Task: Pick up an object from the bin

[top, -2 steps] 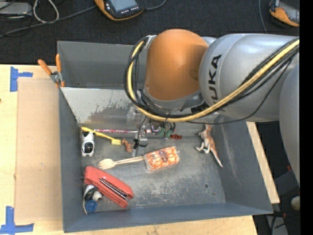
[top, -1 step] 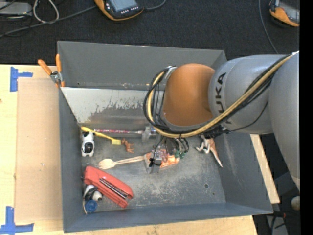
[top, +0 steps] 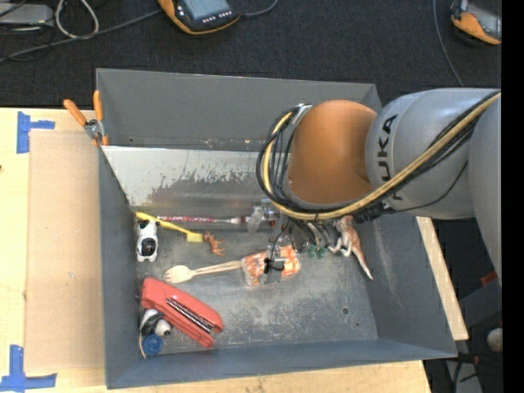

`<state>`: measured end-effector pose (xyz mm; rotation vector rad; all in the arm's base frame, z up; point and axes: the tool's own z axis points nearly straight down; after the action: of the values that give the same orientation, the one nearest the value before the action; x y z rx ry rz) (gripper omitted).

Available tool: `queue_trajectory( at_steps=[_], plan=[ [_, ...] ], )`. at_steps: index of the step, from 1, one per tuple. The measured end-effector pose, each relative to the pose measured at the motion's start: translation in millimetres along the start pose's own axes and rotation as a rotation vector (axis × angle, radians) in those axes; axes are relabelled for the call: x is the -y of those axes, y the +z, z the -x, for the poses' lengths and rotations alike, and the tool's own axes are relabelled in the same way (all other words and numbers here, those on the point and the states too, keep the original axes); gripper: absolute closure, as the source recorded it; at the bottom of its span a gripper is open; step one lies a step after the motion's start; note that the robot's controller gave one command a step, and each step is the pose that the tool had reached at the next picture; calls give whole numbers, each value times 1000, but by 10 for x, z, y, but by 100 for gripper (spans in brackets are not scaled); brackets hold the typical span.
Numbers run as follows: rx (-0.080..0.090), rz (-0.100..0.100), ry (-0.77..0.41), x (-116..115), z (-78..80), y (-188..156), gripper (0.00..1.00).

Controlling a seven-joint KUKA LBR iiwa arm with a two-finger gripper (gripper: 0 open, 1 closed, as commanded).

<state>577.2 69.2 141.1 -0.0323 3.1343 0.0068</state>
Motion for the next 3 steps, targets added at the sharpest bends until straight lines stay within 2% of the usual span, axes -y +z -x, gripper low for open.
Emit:
queue_trajectory(
  at_steps=[1, 2, 3],
  plan=[
    [4, 0, -6, 31, 9, -43, 0],
    [-2, 0, 21, 419, 21, 755, 0],
    [6, 4, 35, -89, 44, 704, 100]
  ],
)
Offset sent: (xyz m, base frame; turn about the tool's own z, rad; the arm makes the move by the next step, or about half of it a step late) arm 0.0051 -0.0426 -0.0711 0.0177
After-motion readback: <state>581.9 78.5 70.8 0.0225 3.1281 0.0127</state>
